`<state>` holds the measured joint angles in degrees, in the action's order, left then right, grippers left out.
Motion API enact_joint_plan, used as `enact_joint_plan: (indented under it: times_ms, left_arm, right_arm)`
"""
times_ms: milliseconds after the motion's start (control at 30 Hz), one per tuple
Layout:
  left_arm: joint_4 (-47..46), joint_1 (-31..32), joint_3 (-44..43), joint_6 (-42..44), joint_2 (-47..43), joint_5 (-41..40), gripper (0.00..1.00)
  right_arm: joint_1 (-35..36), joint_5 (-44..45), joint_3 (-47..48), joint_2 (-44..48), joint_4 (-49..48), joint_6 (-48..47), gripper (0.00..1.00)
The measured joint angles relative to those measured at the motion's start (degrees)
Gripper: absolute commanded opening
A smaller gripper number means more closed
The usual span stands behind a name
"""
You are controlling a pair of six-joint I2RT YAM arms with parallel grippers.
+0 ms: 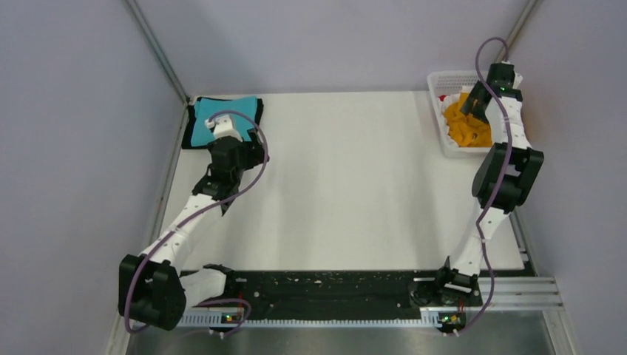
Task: Fold and stack the t-shirts
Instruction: Grab crumpled tshirt from bin with the right arm
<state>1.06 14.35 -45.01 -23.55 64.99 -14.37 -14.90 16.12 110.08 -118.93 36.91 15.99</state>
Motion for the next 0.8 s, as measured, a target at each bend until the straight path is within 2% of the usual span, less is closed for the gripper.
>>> enact_joint_plan:
  times_ms: [67,267,333,500,600,633,800]
  left_arm:
    - [-0.6,0.0,-0.2,0.2,1.2,0.2,0.99]
    - [-1.1,0.0,-1.6,1.0,5.4,0.8,0.99]
    - [-1.1,0.0,-2.2,1.2,6.7,1.4,0.99]
    - [-1.1,0.0,-2.9,1.3,8.2,2.1,0.99]
    - [-1.1,0.0,-3.0,1.4,8.2,2.2,0.99]
    - [-1.1,0.0,-3.0,1.5,8.2,2.1,0.99]
    - [-1.1,0.0,-3.0,1.9,7.8,2.1,0.99]
  right_arm:
    - [-0.3,-1.8,0.9,-1.7,2.6,-0.2,0.88]
    - [-0.7,-7.6,1.0,-2.9,7.0,-1.2,0.76]
    - [-0.7,-9.1,1.0,-2.9,7.3,-1.5,0.65]
    - [-0.7,-11.9,1.0,-3.4,7.4,-1.4,0.21]
    - [-0.7,-13.3,1.0,-3.5,7.3,-1.4,0.04]
    - [-0.7,-13.5,1.0,-3.5,7.1,-1.4,0.00]
    - [-0.7,-13.8,1.0,-3.1,6.3,-1.5,0.00]
